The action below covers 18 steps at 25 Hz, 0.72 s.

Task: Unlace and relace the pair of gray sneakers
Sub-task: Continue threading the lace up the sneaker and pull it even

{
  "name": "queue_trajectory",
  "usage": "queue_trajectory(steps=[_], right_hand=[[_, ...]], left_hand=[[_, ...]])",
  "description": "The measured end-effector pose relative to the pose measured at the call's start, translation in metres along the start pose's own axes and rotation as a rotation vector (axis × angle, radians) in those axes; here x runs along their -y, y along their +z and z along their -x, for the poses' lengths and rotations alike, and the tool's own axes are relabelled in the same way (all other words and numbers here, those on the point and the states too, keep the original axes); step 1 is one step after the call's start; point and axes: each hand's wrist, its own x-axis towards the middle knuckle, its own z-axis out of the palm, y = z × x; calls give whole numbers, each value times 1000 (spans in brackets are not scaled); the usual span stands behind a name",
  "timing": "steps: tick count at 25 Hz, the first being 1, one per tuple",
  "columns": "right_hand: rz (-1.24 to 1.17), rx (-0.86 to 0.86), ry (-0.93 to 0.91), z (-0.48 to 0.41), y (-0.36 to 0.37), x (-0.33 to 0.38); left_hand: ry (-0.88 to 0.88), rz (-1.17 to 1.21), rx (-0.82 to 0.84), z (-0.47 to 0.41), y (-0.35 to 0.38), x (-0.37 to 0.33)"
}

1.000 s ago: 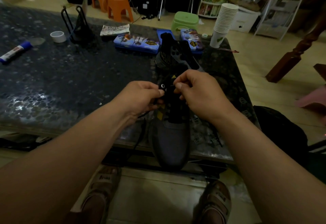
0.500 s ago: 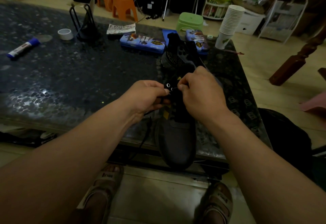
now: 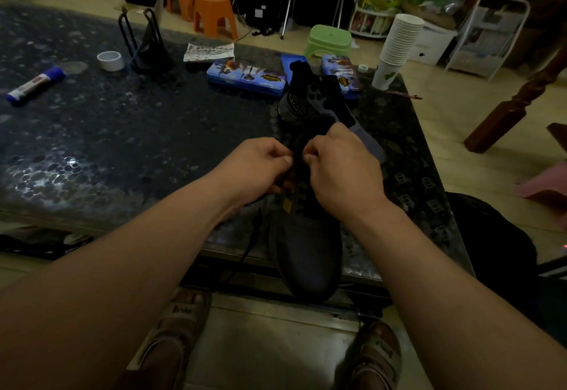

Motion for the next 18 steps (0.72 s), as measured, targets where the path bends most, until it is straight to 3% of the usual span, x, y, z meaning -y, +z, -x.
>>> queue_trajectory(steps=[4,10,14,18], right_hand=[[-10,-5,-3,1,-1,-2],[-48,2,-7,3,-1,-2],[-69,16,-11,2,-1,-3],[-150,52,-44,1,-3,-12]], left_hand=[[82,-136,4,-5,2,1],[219,-593,-50,-10,-1,-5],[269,-554,-29,-9,-3,-4],[213,-415,33,-9,-4,-2]])
